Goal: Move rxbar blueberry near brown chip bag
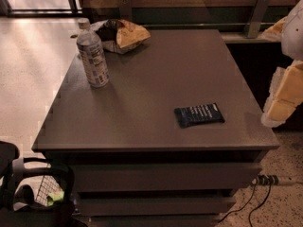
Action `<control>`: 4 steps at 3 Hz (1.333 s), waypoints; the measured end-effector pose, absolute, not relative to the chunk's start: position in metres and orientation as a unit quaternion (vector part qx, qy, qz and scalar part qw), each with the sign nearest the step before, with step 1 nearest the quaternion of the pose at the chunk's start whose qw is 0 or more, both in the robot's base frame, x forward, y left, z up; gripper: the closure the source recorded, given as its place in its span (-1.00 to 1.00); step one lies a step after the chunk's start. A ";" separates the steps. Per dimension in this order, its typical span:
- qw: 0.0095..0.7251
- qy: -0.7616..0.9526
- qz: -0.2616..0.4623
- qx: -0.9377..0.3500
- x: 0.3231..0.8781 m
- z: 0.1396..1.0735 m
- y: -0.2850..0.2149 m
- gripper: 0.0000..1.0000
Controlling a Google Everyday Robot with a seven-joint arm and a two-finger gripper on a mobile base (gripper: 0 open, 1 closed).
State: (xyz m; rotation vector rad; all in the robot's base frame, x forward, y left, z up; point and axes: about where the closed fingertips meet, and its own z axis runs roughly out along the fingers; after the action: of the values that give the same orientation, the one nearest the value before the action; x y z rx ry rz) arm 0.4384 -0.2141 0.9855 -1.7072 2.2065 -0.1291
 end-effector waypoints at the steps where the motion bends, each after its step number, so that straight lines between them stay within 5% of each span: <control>1: 0.177 0.778 -0.043 -0.601 0.441 0.987 -0.216 -1.00; 3: 0.232 0.767 0.001 -0.599 0.469 0.977 -0.241 -1.00; 4: 0.313 0.721 0.103 -0.609 0.495 0.936 -0.231 -1.00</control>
Offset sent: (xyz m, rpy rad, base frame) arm 0.0198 -0.0201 0.0036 0.0656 -0.0060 0.0054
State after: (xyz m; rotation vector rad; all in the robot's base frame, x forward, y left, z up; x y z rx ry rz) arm 0.4949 -0.2307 0.9359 -1.6061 1.9017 0.2714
